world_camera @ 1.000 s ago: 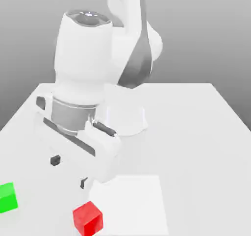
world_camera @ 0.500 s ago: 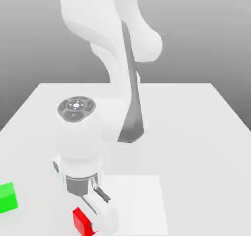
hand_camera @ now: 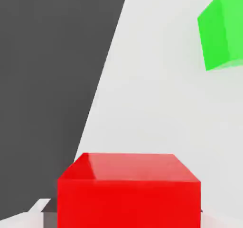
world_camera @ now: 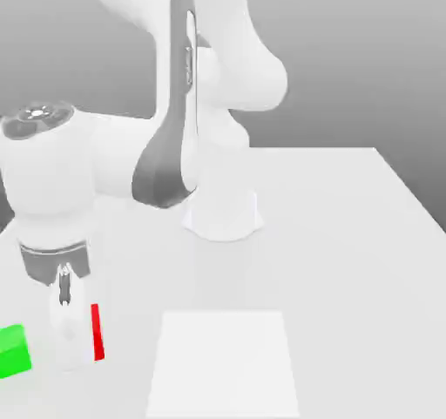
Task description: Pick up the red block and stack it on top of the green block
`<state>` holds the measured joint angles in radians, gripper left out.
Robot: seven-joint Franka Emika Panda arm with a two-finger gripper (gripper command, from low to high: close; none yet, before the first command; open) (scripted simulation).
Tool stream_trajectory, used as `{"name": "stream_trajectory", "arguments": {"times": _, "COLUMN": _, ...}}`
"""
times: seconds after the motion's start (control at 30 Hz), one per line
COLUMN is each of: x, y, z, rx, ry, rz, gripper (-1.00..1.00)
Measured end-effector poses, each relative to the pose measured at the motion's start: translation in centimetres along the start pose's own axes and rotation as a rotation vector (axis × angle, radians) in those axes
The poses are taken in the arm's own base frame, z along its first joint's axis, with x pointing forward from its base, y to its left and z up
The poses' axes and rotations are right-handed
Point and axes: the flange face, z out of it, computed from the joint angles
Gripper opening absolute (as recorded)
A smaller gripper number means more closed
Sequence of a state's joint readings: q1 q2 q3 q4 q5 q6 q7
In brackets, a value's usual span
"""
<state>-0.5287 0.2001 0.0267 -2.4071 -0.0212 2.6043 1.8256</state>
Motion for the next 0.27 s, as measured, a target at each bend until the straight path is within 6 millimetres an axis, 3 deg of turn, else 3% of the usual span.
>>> {"name": "stream_trajectory", "arguments": {"times": 0.07, "x": 4.0, "y": -1.3, "z": 0.4, "rx": 0.002, "ry": -0.004, "rz": 0.174, "gripper": -1.00}}
{"name": "stream_trajectory", "arguments": {"times": 0.13, "x": 7.2, "y": -2.3, "z": 2.9, "rx": 0.002, "ry": -0.007, "rz": 0.315, "gripper": -1.00}}
{"name": "stream_trajectory", "arguments": {"times": 0.17, "x": 7.9, "y": -2.4, "z": 4.2, "rx": 0.002, "ry": -0.007, "rz": 0.342, "gripper": 1.00}}
{"name": "stream_trajectory", "arguments": {"times": 0.27, "x": 7.9, "y": -2.4, "z": 4.2, "rx": 0.002, "ry": -0.007, "rz": 0.342, "gripper": 1.00}}
